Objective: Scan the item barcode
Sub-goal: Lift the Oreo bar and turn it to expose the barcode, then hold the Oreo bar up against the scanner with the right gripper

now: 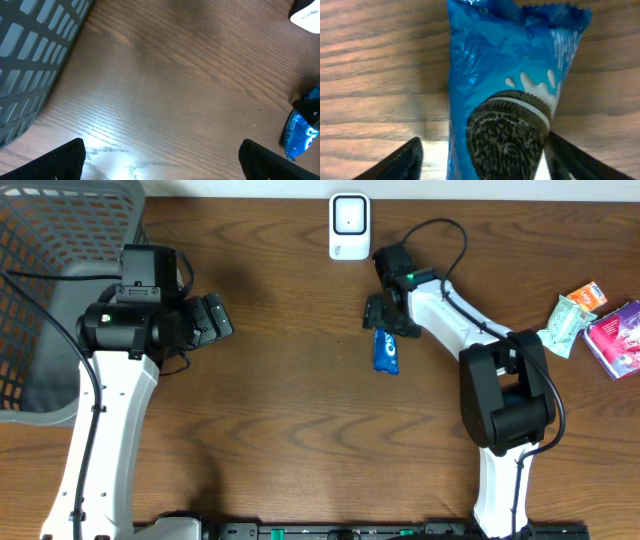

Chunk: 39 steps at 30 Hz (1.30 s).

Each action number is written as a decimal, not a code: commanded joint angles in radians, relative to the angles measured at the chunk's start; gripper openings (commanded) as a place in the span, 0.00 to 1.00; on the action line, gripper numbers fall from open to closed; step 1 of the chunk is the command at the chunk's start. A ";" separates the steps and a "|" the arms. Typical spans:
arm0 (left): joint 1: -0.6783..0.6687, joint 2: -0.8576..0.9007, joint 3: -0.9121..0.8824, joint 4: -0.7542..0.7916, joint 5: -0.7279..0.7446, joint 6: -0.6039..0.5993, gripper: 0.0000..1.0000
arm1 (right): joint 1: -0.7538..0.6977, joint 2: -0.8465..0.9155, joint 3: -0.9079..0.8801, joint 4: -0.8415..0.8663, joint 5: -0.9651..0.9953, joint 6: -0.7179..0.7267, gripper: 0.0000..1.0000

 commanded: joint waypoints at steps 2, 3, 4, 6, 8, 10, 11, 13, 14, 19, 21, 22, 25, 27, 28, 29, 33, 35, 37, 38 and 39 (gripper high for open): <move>0.002 0.004 0.005 -0.001 -0.012 -0.002 0.98 | -0.004 -0.015 -0.058 0.043 -0.009 0.040 0.53; 0.002 0.004 0.005 -0.001 -0.012 -0.002 0.98 | -0.004 -0.016 -0.068 0.052 -0.009 0.040 0.43; 0.002 0.004 0.005 -0.001 -0.012 -0.002 0.98 | -0.004 -0.016 -0.077 0.058 -0.009 0.040 0.35; 0.002 0.004 0.005 -0.001 -0.012 -0.002 0.98 | -0.004 -0.016 -0.086 0.063 -0.010 0.040 0.18; 0.002 0.004 0.005 -0.001 -0.012 -0.002 0.98 | -0.003 -0.016 -0.085 0.064 -0.010 0.037 0.01; 0.002 0.004 0.005 -0.001 -0.012 -0.002 0.98 | -0.002 -0.016 -0.071 0.063 -0.009 0.031 0.01; 0.002 0.004 0.005 -0.001 -0.012 -0.002 0.98 | -0.002 -0.016 -0.061 0.064 -0.009 0.015 0.01; 0.002 0.004 0.005 -0.001 -0.012 -0.002 0.98 | -0.002 -0.017 -0.026 0.057 -0.009 -0.031 0.01; 0.002 0.004 0.005 -0.001 -0.012 -0.002 0.98 | -0.002 -0.018 -0.001 0.046 -0.008 -0.045 0.01; 0.002 0.004 0.005 -0.001 -0.012 -0.002 0.98 | -0.002 -0.018 0.157 0.011 -0.004 -0.098 0.01; 0.002 0.004 0.005 -0.001 -0.012 -0.002 0.98 | -0.002 -0.018 0.216 0.014 0.006 -0.112 0.01; 0.002 0.004 0.005 -0.001 -0.012 -0.002 0.98 | -0.002 -0.018 0.242 0.021 0.014 -0.111 0.01; 0.002 0.004 0.005 -0.001 -0.012 -0.002 0.98 | -0.002 -0.018 0.298 0.092 0.016 -0.110 0.01; 0.002 0.004 0.005 -0.001 -0.012 -0.002 0.98 | -0.003 -0.018 0.323 0.139 0.005 -0.110 0.01; 0.002 0.004 0.005 -0.001 -0.012 -0.002 0.98 | -0.003 -0.018 0.336 0.157 0.005 -0.110 0.01; 0.002 0.004 0.005 -0.001 -0.012 -0.002 0.98 | -0.003 -0.018 0.349 0.172 0.005 -0.108 0.01; 0.002 0.004 0.005 -0.001 -0.012 -0.002 0.98 | -0.003 -0.017 0.383 0.257 -0.030 -0.094 0.01; 0.002 0.004 0.005 -0.001 -0.012 -0.002 0.98 | -0.003 -0.015 0.395 0.299 -0.032 -0.071 0.01; 0.002 0.004 0.005 -0.001 -0.012 -0.002 0.98 | -0.002 -0.008 0.396 0.342 -0.033 -0.043 0.01; 0.002 0.004 0.005 -0.001 -0.012 -0.002 0.98 | -0.002 -0.002 0.396 0.360 -0.039 -0.023 0.01; 0.002 0.004 0.005 -0.001 -0.012 -0.002 0.98 | -0.002 0.005 0.397 0.375 -0.053 -0.008 0.01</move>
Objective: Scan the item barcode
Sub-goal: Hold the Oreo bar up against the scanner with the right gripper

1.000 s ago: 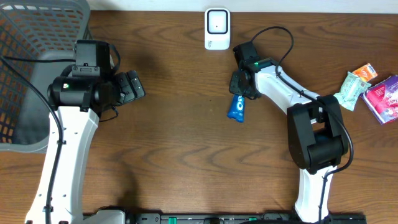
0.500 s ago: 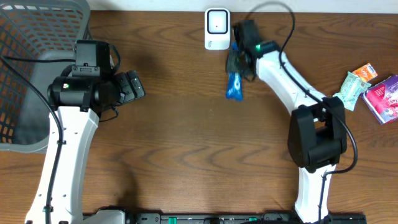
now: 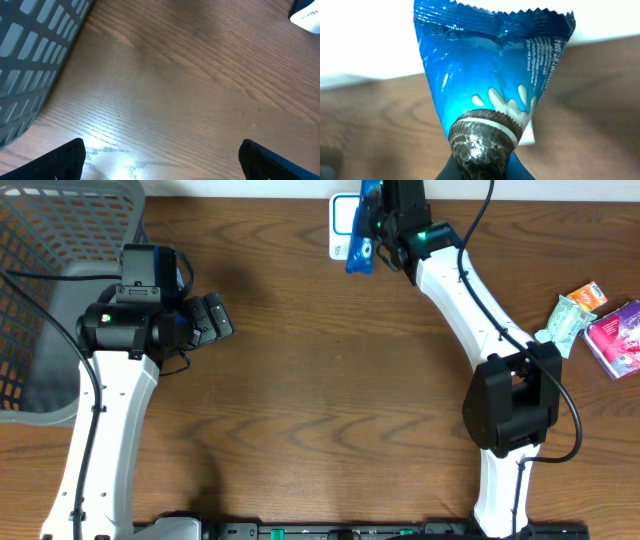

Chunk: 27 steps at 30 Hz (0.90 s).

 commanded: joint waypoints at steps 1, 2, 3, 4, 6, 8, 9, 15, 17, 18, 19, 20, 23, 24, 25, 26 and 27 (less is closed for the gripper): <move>0.002 0.004 0.005 -0.001 -0.012 -0.002 0.98 | -0.001 0.030 0.036 0.031 -0.040 0.077 0.01; 0.002 0.004 0.005 -0.001 -0.012 -0.002 0.98 | -0.001 0.045 0.045 0.032 -0.058 0.097 0.01; 0.002 0.004 0.005 -0.001 -0.012 -0.002 0.98 | -0.001 0.063 0.058 0.032 -0.080 0.106 0.01; 0.002 0.004 0.005 -0.001 -0.012 -0.002 0.98 | -0.001 0.089 0.077 0.029 -0.105 0.120 0.01; 0.002 0.004 0.005 -0.001 -0.012 -0.002 0.98 | -0.001 0.141 0.125 0.009 -0.154 0.153 0.01; 0.002 0.004 0.005 -0.001 -0.012 -0.002 0.98 | -0.001 0.196 0.188 -0.018 -0.199 0.172 0.01; 0.002 0.004 0.005 -0.001 -0.012 -0.002 0.98 | -0.001 0.222 0.222 -0.037 -0.210 0.179 0.01; 0.002 0.004 0.005 -0.001 -0.012 -0.002 0.98 | -0.006 0.298 0.359 -0.128 -0.185 0.189 0.01; 0.002 0.004 0.005 -0.001 -0.012 -0.002 0.98 | -0.010 0.298 0.371 -0.135 -0.177 0.188 0.01; 0.002 0.004 0.005 -0.001 -0.012 -0.002 0.98 | -0.015 0.298 0.380 -0.145 -0.177 0.188 0.01; 0.002 0.004 0.005 -0.001 -0.012 -0.002 0.98 | -0.018 0.298 0.382 -0.153 -0.175 0.188 0.01; 0.002 0.004 0.005 -0.001 -0.012 -0.002 0.98 | -0.021 0.298 0.383 -0.163 -0.172 0.187 0.01; 0.002 0.004 0.005 -0.001 -0.012 -0.002 0.98 | -0.030 0.298 0.386 -0.194 -0.159 0.155 0.01; 0.002 0.004 0.005 -0.001 -0.012 -0.002 0.98 | -0.032 0.298 0.386 -0.208 -0.146 0.143 0.01; 0.002 0.004 0.005 -0.001 -0.012 -0.002 0.98 | -0.035 0.298 0.390 -0.229 -0.130 0.131 0.01; 0.002 0.004 0.005 -0.001 -0.012 -0.002 0.98 | -0.039 0.297 0.400 -0.252 -0.114 0.123 0.01; 0.002 0.004 0.005 -0.001 -0.012 -0.002 0.98 | -0.045 0.297 0.417 -0.283 -0.096 0.111 0.01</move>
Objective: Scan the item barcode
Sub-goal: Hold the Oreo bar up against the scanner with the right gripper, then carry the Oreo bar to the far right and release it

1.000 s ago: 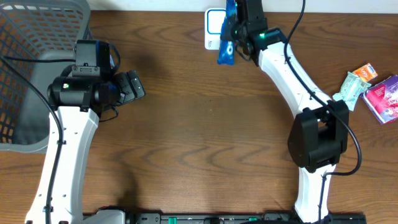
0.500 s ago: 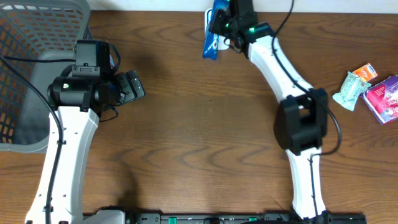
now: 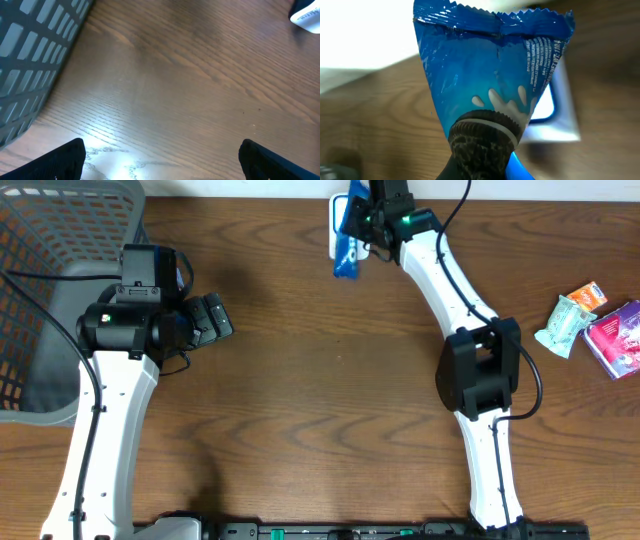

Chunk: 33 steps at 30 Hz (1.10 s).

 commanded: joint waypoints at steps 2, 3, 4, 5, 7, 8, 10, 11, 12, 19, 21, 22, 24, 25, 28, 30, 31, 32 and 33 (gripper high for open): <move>0.002 0.004 0.005 -0.002 -0.012 -0.002 0.98 | -0.033 -0.022 0.089 -0.091 0.084 -0.053 0.01; 0.002 0.004 0.005 -0.002 -0.012 -0.002 0.98 | -0.045 -0.022 0.116 -0.123 0.096 -0.053 0.01; 0.002 0.004 0.005 -0.002 -0.012 -0.002 0.98 | -0.060 -0.022 0.143 -0.154 0.102 -0.053 0.01; 0.002 0.004 0.005 -0.002 -0.012 -0.002 0.98 | -0.080 -0.022 0.179 -0.189 0.101 -0.053 0.01; 0.002 0.004 0.005 -0.002 -0.012 -0.002 0.98 | -0.123 -0.022 0.241 -0.257 0.101 -0.053 0.01; 0.002 0.004 0.005 -0.002 -0.012 -0.002 0.98 | -0.146 -0.022 0.270 -0.292 0.101 -0.053 0.01; 0.002 0.004 0.005 -0.002 -0.012 -0.002 0.98 | -0.197 -0.022 0.324 -0.367 0.102 -0.056 0.01; 0.002 0.004 0.005 -0.002 -0.012 -0.002 0.98 | -0.229 -0.022 0.347 -0.410 0.101 -0.066 0.01; 0.002 0.004 0.005 -0.001 -0.012 -0.002 0.98 | -0.251 -0.022 0.359 -0.440 0.101 -0.077 0.01; 0.002 0.004 0.005 -0.002 -0.012 -0.002 0.98 | -0.438 -0.022 0.356 -0.673 0.240 -0.124 0.01; 0.002 0.004 0.005 -0.002 -0.012 -0.002 0.98 | -0.477 -0.022 0.343 -0.709 0.296 -0.129 0.01; 0.002 0.004 0.005 -0.002 -0.012 -0.002 0.98 | -0.495 -0.022 0.332 -0.715 0.309 -0.145 0.01; 0.002 0.004 0.005 -0.002 -0.012 -0.002 0.98 | -0.528 -0.022 0.307 -0.713 0.309 -0.188 0.01; 0.002 0.004 0.005 -0.002 -0.012 -0.002 0.98 | -0.540 -0.022 0.294 -0.711 0.307 -0.199 0.01; 0.002 0.004 0.005 -0.002 -0.012 -0.002 0.98 | -0.570 -0.022 0.246 -0.689 0.312 -0.213 0.07; 0.002 0.004 0.005 -0.002 -0.012 -0.002 0.98 | -0.589 -0.022 0.208 -0.665 0.311 -0.213 0.25; 0.002 0.004 0.005 -0.002 -0.012 -0.002 0.98 | -0.595 -0.022 0.192 -0.658 0.312 -0.213 0.35; 0.002 0.004 0.005 -0.002 -0.012 -0.002 0.98 | -0.601 -0.022 0.179 -0.653 0.315 -0.213 0.38; 0.002 0.004 0.005 -0.002 -0.012 -0.002 0.98 | -0.608 -0.022 0.169 -0.652 0.316 -0.212 0.44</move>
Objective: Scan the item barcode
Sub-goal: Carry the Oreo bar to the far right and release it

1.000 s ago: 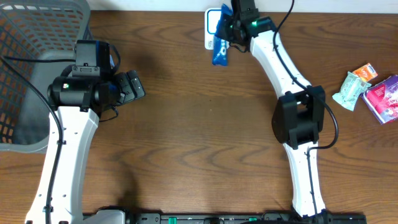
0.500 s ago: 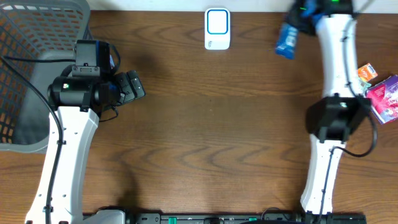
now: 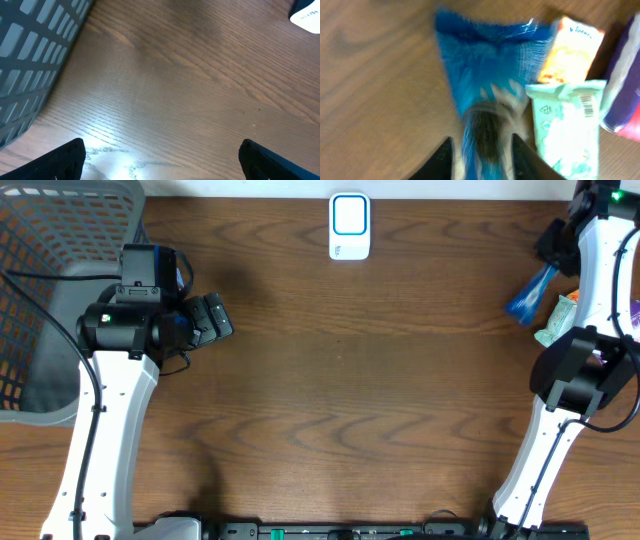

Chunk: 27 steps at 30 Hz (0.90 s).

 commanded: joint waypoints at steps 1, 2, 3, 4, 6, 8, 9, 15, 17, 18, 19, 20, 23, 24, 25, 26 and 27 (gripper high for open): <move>0.002 0.004 0.005 -0.001 -0.012 -0.002 0.98 | -0.021 -0.021 -0.032 0.004 0.023 -0.019 0.50; 0.002 0.004 0.005 -0.001 -0.012 -0.002 0.98 | -0.026 -0.021 -0.034 0.002 0.023 -0.019 0.61; 0.002 0.004 0.005 -0.001 -0.012 -0.002 0.98 | -0.030 -0.021 -0.034 -0.002 0.023 -0.019 0.71; 0.002 0.004 0.005 -0.001 -0.012 -0.002 0.98 | -0.035 -0.021 -0.034 -0.008 0.023 -0.019 0.77; 0.002 0.004 0.005 -0.001 -0.012 -0.002 0.98 | -0.042 -0.024 -0.029 -0.024 0.022 -0.015 0.84; 0.002 0.004 0.005 -0.001 -0.012 -0.002 0.98 | -0.045 -0.030 -0.028 -0.044 0.019 -0.015 0.86; 0.002 0.004 0.005 -0.001 -0.012 -0.002 0.98 | -0.045 -0.035 -0.028 -0.054 0.018 -0.016 0.87; 0.002 0.004 0.005 -0.001 -0.012 -0.002 0.98 | -0.022 -0.111 -0.028 -0.117 -0.025 -0.085 0.84; 0.002 0.004 0.005 -0.001 -0.012 -0.002 0.98 | -0.007 -0.158 -0.028 -0.148 -0.044 -0.090 0.86; 0.002 0.004 0.005 -0.001 -0.012 -0.002 0.98 | 0.003 -0.184 -0.028 -0.161 -0.056 -0.090 0.90; 0.002 0.004 0.005 -0.001 -0.012 -0.002 0.98 | 0.013 -0.213 -0.028 -0.178 -0.071 -0.090 0.94; 0.002 0.004 0.005 -0.001 -0.012 -0.002 0.98 | 0.023 -0.241 -0.028 -0.198 -0.087 -0.091 0.97; 0.002 0.004 0.005 -0.001 -0.012 -0.002 0.98 | 0.063 -0.334 -0.028 -0.271 -0.098 -0.091 0.99; 0.002 0.004 0.005 -0.001 -0.012 -0.002 0.98 | 0.077 -0.364 -0.028 -0.297 -0.099 -0.090 0.99; 0.002 0.004 0.005 -0.001 -0.012 -0.002 0.98 | 0.093 -0.390 -0.028 -0.322 -0.099 -0.090 0.99; 0.002 0.004 0.005 -0.001 -0.012 -0.002 0.98 | 0.114 -0.422 -0.028 -0.348 -0.099 -0.091 0.99; 0.002 0.004 0.005 -0.001 -0.012 -0.002 0.98 | 0.133 -0.447 -0.028 -0.369 -0.099 -0.100 0.99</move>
